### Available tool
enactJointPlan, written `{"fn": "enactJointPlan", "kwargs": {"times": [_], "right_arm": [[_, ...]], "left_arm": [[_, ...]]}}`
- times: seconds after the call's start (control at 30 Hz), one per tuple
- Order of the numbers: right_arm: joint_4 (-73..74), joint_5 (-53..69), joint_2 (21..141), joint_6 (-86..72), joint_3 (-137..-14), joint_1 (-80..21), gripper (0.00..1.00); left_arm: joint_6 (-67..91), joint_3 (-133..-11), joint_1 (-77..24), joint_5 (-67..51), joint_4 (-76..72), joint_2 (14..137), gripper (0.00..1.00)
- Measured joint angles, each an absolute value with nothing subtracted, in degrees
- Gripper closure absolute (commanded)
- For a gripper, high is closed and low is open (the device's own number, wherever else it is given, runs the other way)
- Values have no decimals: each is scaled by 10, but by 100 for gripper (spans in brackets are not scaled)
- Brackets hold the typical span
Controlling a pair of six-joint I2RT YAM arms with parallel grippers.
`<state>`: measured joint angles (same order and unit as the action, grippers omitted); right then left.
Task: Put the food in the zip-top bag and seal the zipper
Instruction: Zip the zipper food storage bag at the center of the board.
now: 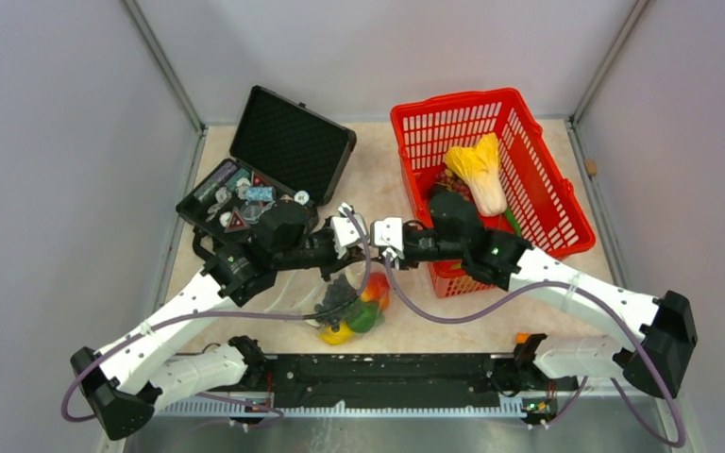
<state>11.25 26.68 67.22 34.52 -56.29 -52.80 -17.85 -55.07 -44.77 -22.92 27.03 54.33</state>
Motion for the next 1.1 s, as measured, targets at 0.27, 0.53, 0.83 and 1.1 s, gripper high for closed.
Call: {"fn": "enactJointPlan", "kwargs": {"times": [0.27,0.53,0.83,1.1], "right_arm": [[118,274,694,354,-568,-528,82],[118,275,694,354,-572,-529,76],[118,275,694,354,-572,-529,74],[108,271,694,352,-571,-529,76]], "left_arm": [[-176,-551,-446,-233,269,546,100],[-175,-553,-446,-236,266,546,100],[-175,-554,-446,-237,266,549,100],[-173,-555,-444,-242,263,550,100]]}}
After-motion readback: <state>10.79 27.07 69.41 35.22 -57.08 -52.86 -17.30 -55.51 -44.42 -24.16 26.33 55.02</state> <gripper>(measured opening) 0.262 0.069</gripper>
